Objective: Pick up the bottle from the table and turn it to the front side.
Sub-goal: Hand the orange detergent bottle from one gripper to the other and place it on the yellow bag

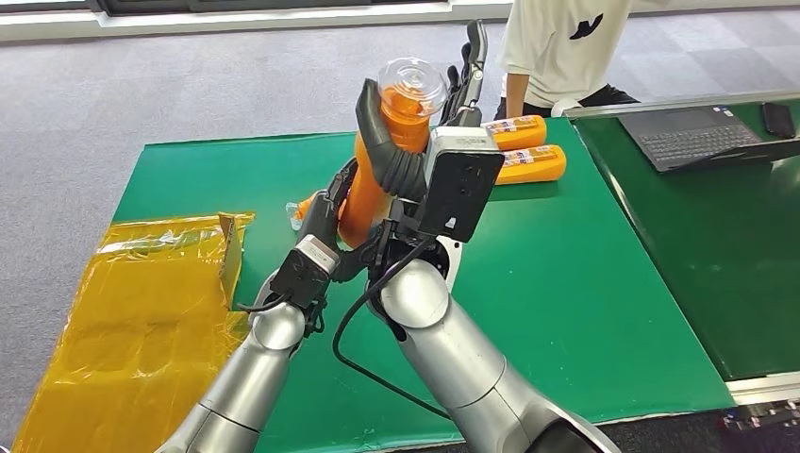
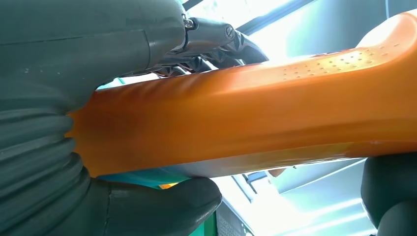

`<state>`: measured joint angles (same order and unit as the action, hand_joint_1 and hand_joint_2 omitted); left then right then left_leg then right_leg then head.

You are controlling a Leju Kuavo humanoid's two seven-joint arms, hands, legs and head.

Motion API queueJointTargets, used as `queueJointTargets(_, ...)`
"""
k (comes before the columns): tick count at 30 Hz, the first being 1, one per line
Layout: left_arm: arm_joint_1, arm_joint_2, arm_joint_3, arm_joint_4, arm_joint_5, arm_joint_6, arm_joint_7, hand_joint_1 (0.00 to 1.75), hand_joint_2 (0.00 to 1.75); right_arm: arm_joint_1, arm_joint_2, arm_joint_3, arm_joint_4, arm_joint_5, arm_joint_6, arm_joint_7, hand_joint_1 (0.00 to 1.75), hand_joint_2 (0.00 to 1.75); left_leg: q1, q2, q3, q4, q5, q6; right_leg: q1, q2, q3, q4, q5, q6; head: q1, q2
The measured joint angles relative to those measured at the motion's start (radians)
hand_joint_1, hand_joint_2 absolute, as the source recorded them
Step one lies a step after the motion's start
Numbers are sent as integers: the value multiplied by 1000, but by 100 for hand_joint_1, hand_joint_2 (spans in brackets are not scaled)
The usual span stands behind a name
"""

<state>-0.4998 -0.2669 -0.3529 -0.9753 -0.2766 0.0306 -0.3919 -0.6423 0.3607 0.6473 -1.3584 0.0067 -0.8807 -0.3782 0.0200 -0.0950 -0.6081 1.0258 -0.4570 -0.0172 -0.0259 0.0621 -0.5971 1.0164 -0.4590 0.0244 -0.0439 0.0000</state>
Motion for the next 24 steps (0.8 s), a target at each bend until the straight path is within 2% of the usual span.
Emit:
queueJointTargets(7,8,0,1,-5,0,5,-7,175,175,-60,-17,-23,-22,95,0,64,0,0,0,-1,-1,0,1,1,0,-1,0,0,0,0,0,0)
queueJointTargets(13,104,25,3,-10,-16,-5,-16,175,175,-333,-54,-71,-22,218,-1,159,0,0,0,1,-2,1,1,0,-1,2,-3,0,1,0,0,0)
queueJointTargets(17,114,38,3,-1,-17,-7,-27,175,175,-507,-81,-77,38,253,-1,198,0,0,0,-1,-3,0,2,0,0,-1,-3,0,1,0,0,0)
queueJointTargets(24,120,60,3,18,-8,-6,-43,175,175,-683,-124,-77,150,254,0,221,0,0,0,-1,-3,1,2,0,0,-1,-3,0,1,0,0,0)
